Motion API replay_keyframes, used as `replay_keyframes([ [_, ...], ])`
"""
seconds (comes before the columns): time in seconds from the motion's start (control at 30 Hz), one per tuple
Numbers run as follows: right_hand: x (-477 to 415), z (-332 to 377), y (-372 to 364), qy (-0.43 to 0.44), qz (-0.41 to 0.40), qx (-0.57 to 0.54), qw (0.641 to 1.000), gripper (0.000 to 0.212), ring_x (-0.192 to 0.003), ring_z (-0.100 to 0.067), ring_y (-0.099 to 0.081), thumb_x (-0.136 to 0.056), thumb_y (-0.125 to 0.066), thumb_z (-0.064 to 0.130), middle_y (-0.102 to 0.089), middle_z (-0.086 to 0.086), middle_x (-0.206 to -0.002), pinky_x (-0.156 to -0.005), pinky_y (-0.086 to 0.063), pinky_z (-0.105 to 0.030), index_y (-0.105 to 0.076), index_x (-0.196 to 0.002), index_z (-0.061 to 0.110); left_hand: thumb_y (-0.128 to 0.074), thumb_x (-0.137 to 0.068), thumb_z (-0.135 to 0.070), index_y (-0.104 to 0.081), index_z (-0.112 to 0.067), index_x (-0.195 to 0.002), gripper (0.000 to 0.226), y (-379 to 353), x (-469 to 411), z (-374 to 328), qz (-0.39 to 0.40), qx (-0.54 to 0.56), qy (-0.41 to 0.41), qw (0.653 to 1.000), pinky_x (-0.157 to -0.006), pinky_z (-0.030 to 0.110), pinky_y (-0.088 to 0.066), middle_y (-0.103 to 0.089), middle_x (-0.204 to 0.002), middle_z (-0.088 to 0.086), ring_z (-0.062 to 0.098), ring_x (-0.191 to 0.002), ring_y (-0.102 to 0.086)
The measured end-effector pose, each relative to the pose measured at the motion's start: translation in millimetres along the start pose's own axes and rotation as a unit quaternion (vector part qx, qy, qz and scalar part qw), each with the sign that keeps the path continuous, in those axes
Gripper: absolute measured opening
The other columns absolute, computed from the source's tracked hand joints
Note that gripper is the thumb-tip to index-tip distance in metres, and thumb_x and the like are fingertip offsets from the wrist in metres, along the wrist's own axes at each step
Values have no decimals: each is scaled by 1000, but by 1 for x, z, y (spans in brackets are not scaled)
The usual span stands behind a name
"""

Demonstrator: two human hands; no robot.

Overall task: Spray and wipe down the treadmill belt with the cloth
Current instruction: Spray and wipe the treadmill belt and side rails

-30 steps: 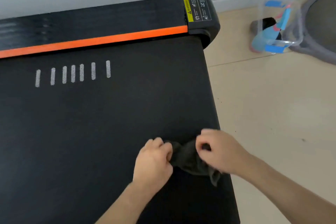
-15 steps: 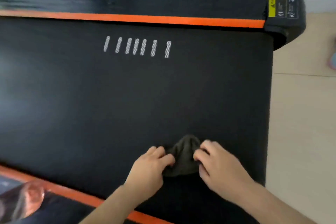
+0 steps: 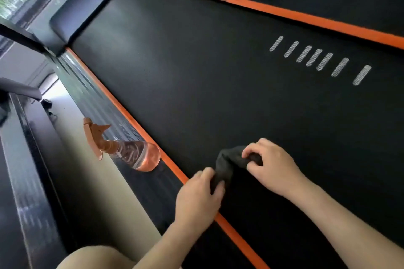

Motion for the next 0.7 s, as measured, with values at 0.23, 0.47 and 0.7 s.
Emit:
replay_keyframes([
  [0.23,-34,35,-59,-160,232,-137,950,19,-77,-24,-60,-87,-55,14,-65,-12,-89,-63,-44,-37,-72,-93,6,-46,-101,-33,-56,-25,-108,15,23,-15,6,115,156,8,981,-78,35,-48,-65,-91,-6,16,-85,-63],
  [0.47,-100,200,28,-136,124,-504,844,35,-56,-12,-66,-97,-43,9,-66,-7,-72,-50,-54,-22,-70,-75,13,-69,-86,-37,-55,-30,-99,20,232,-69,-24,22,402,-75,912,-50,12,-45,-62,-80,-12,-1,-71,-61],
  [0.7,-178,260,21,-130,102,-360,918,22,-85,-19,-64,-93,-56,3,-68,-4,-90,-72,-53,-35,-69,-99,20,-70,-76,-19,-69,-24,-74,5,306,-176,105,-37,387,-14,921,-75,38,-57,-69,-69,-5,11,-66,-62],
])
Point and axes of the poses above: each hand's wrist, its own x-axis away from the middle knuckle, its own y-axis out of the back of the hand, z = x × y, the point moved 10 cm from there along -x, towards the middle knuckle
